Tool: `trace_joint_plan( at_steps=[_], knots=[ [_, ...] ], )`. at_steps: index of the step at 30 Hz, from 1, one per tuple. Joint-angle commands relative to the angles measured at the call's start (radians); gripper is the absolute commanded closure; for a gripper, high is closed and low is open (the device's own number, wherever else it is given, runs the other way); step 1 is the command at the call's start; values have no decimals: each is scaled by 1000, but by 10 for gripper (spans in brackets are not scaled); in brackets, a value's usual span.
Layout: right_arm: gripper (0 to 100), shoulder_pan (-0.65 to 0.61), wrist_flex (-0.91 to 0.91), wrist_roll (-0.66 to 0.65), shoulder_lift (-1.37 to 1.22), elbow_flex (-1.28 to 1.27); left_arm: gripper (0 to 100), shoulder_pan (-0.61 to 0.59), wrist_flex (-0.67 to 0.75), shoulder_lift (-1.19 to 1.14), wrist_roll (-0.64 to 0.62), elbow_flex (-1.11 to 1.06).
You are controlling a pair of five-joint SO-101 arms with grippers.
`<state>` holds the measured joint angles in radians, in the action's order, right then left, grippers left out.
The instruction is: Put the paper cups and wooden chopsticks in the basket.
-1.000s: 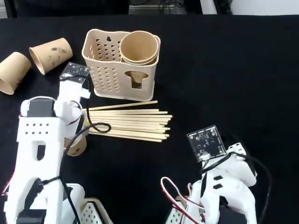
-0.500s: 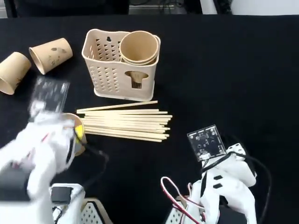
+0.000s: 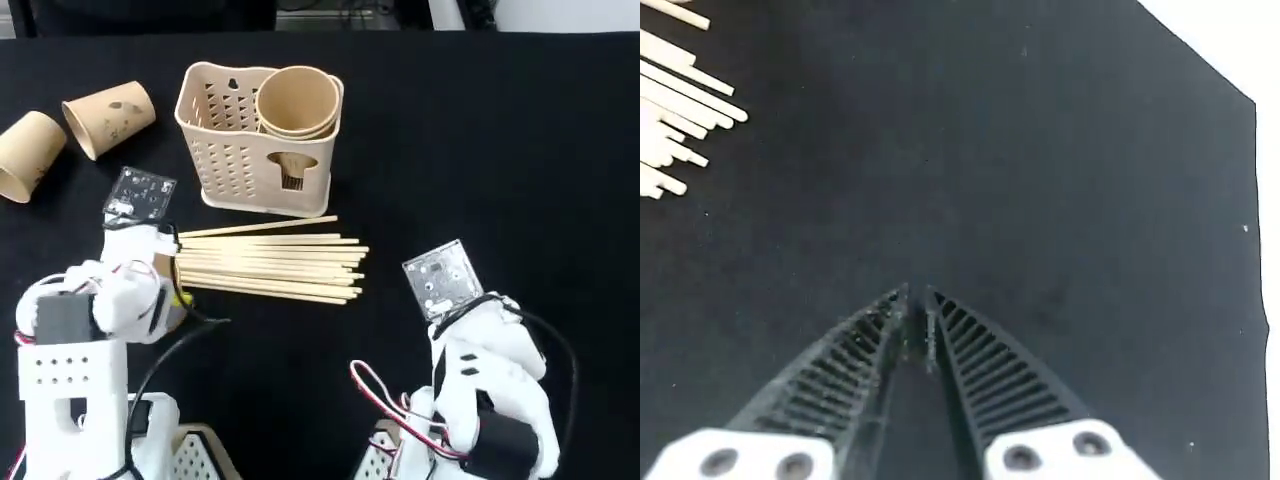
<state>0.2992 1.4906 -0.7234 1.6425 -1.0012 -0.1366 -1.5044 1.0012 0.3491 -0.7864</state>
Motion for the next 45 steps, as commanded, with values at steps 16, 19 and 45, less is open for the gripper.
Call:
trace_joint_plan(
  at_steps=[16,19,45],
  knots=[
    [985,-17,2,0,-13,42,930,36,166,-153,-3,-71],
    [985,-15,2,2,-13,42,972,71,133,-176,-5,-47],
    [985,141,-2,-6,-13,15,972,404,-78,-812,94,1566]
  ],
)
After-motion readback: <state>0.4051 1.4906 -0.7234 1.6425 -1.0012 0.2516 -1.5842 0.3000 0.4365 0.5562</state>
